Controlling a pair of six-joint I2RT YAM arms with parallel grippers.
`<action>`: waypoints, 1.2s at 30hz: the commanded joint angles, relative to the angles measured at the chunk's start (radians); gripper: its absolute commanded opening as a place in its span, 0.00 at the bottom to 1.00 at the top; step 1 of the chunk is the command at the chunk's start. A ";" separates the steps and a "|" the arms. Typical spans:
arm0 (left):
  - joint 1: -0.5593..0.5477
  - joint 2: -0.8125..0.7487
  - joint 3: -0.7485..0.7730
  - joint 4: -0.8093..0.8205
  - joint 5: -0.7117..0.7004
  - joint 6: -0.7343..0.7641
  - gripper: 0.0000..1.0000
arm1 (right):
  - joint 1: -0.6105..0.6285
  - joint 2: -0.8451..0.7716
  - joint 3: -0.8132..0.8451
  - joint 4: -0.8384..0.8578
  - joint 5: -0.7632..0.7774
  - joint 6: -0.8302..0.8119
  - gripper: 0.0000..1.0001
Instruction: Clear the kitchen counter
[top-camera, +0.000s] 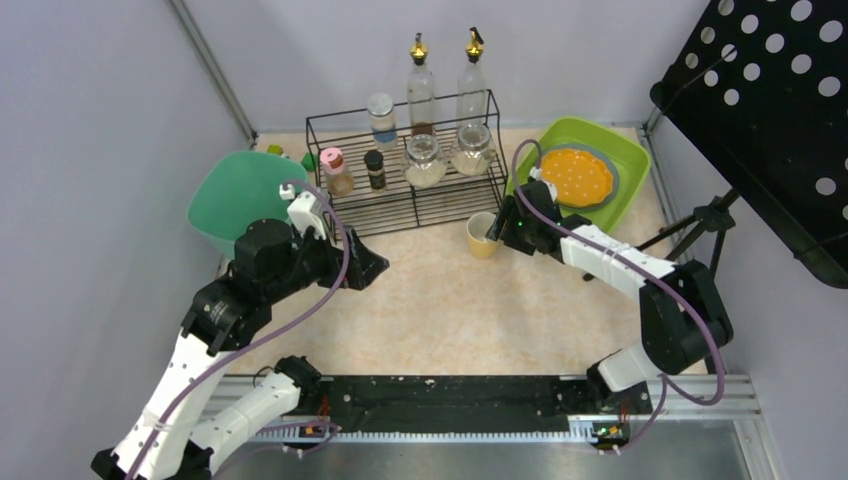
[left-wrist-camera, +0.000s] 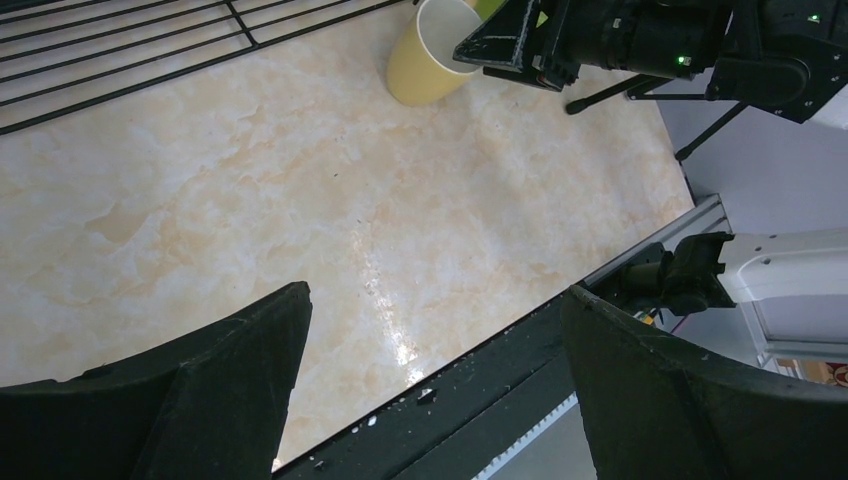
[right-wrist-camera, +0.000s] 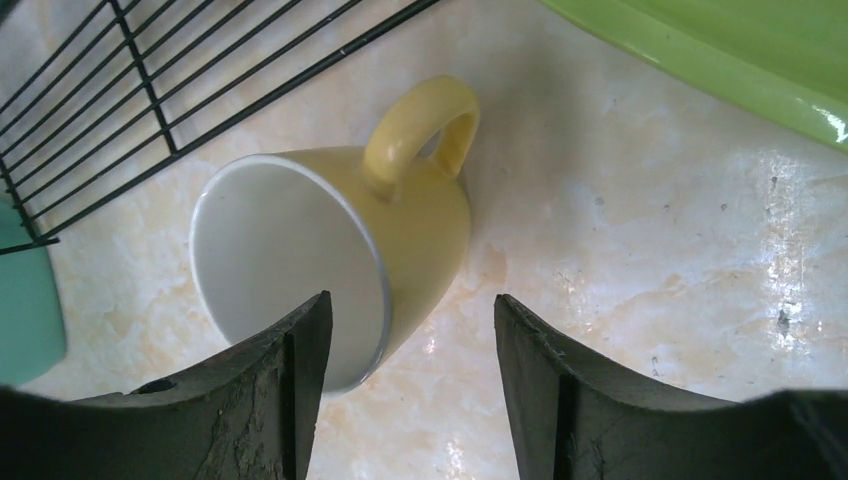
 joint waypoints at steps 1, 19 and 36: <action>0.003 -0.006 -0.011 0.048 -0.014 0.017 0.99 | 0.014 0.045 0.059 0.027 0.028 0.006 0.58; 0.002 0.000 -0.010 0.050 -0.013 0.024 0.99 | 0.014 0.084 0.073 0.031 -0.002 -0.016 0.05; 0.003 0.000 -0.014 0.050 -0.018 0.024 0.99 | 0.014 -0.167 0.085 -0.082 0.022 -0.083 0.00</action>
